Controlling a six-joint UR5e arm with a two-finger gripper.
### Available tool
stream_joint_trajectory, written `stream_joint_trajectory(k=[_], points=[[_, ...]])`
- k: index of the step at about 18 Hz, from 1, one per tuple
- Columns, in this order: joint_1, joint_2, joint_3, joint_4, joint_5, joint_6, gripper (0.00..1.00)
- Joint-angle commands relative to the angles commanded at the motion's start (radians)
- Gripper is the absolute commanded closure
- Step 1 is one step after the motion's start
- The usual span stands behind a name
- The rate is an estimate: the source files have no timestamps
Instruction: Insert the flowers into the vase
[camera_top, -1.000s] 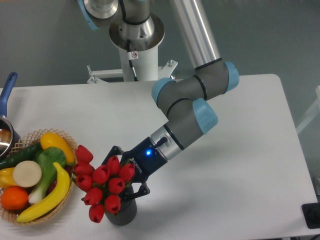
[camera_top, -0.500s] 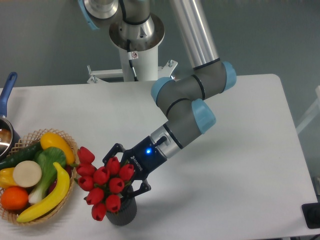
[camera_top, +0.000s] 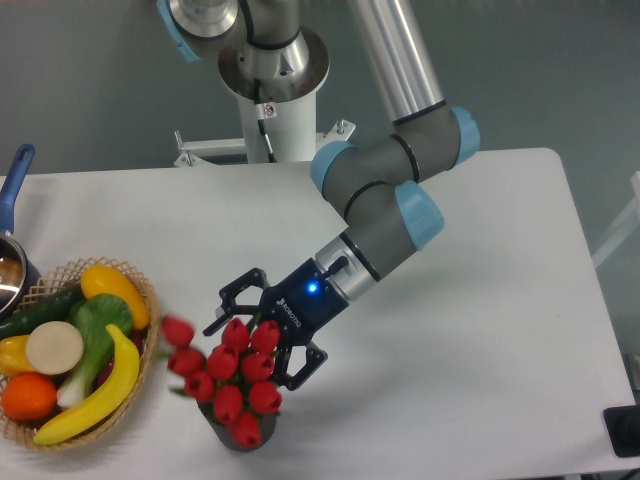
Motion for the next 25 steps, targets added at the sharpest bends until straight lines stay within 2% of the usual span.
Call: stream_joint_trajectory(k=[11,16,21,23,25], points=[[0.005,0.035,0.000,-0.005,0.055,-0.031,0.00],[0.063,0.084,-0.031,-0.006,0.118,-0.034,0.00],[0.089,0.121,-0.040,-0.006,0.120,-0.037,0.00],[0.126,0.155,-0.044,-0.008,0.126,-0.040,0.00],[0.175,0.193,-0.055,-0.012,0.210,-0.058,0.00]])
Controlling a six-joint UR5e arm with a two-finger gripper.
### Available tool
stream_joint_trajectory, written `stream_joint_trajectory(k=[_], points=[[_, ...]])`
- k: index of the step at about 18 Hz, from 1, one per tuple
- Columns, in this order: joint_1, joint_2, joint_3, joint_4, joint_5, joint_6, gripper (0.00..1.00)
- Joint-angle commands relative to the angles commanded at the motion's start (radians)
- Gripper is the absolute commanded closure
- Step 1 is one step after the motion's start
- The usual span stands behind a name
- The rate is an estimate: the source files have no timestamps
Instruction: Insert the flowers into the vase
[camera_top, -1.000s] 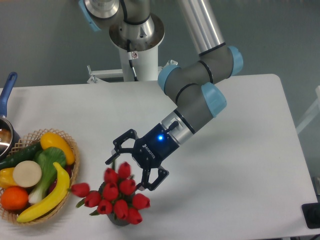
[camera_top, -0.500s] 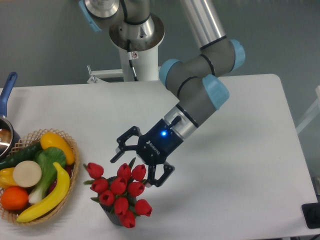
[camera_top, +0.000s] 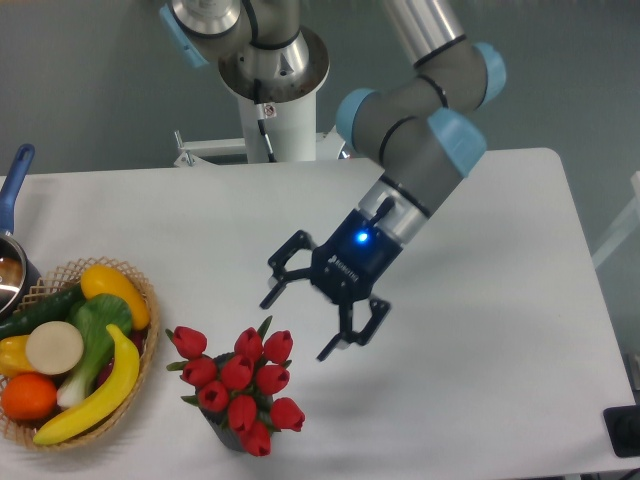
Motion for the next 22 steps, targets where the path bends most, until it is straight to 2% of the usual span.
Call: stream_joint_trajectory(k=[3,6,11,14,16,20,22], points=[[0.052,0.052,-0.011,0.000,0.184,-0.002,0.00],[0.101,0.062,0.000,0.002,0.351,0.012,0.00],[0.155,0.046,-0.011,0.002,0.462,0.093,0.00],[0.164,0.036,-0.018,-0.014,0.638,0.121,0.00],[0.164,0.034,-0.066,-0.031,0.756,0.222,0.00],[0.155,0.036,-0.089,-0.048,0.813,0.259,0.00],[0.148,0.035,-0.091,-0.052,0.879,0.259,0.00]])
